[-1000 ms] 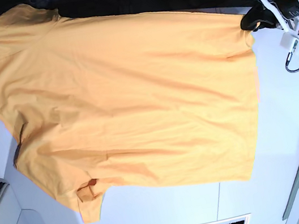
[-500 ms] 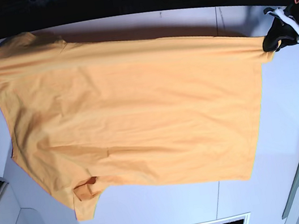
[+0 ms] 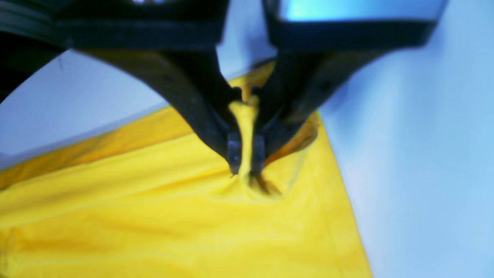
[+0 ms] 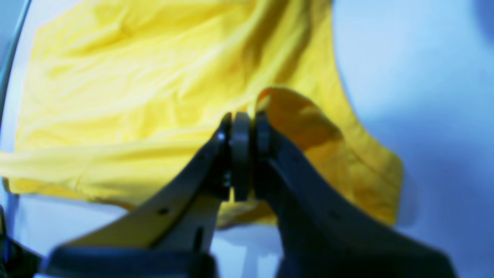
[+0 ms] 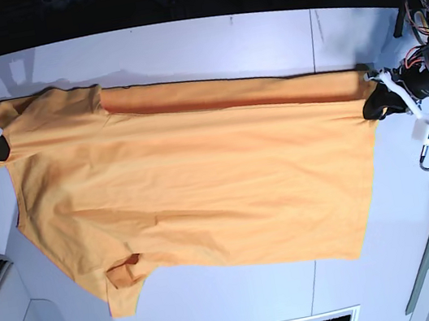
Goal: Layout the t-shirt on the table in an organized manner, then fold the t-shirt properly
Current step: 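Lower the shoulder corner with the left gripper and release it, then move the left gripper along the shirt side to the hem corner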
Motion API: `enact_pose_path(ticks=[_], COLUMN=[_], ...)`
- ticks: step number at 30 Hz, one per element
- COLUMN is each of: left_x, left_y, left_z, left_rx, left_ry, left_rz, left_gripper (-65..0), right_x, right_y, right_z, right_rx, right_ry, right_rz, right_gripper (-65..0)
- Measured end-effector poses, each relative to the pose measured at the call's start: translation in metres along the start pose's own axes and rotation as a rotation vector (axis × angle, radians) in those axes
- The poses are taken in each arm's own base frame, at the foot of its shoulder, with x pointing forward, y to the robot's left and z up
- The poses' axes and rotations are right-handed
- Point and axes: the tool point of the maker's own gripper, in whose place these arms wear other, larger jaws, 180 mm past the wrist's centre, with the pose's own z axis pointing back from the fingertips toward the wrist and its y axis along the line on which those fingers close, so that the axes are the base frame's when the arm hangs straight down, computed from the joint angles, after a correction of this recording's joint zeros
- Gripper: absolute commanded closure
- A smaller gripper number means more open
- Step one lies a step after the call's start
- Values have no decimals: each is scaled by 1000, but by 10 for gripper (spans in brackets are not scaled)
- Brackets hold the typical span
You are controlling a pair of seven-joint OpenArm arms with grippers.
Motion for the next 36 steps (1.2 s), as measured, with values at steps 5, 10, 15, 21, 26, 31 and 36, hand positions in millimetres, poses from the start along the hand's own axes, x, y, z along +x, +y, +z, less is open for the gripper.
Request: enact_pose_path(ticks=[5, 10, 15, 21, 26, 31, 36], left_x=[-9, -10, -16, -21, -31, -50, -57], left_y=[-3, -6, -14, -11, 1, -2, 1], left_z=[-16, -17, -11, 15, 27, 19, 9], left_rx=[-3, -9, -76, -99, -62, -20, 1], left_ry=[32, 27, 74, 14, -17, 4, -9], left_rz=[-39, -32, 66, 190, 243, 228, 256], left_gripper=[-26, -237, -264, -268, -413, -418, -418], right_x=[-2, -19, -5, -9, -35, -55, -51], right_y=[-2, -3, -19, -63, -81, -88, -75], right_z=[-21, -28, -12, 37, 53, 44, 15], right_rx=[6, -5, -50, -173, -242, -239, -175], right_ry=[20, 77, 32, -28, -12, 5, -3], right_rz=[-37, -25, -50, -126, -149, -221, -261], right_gripper=[0, -331, -342, -343, -350, -412, -412])
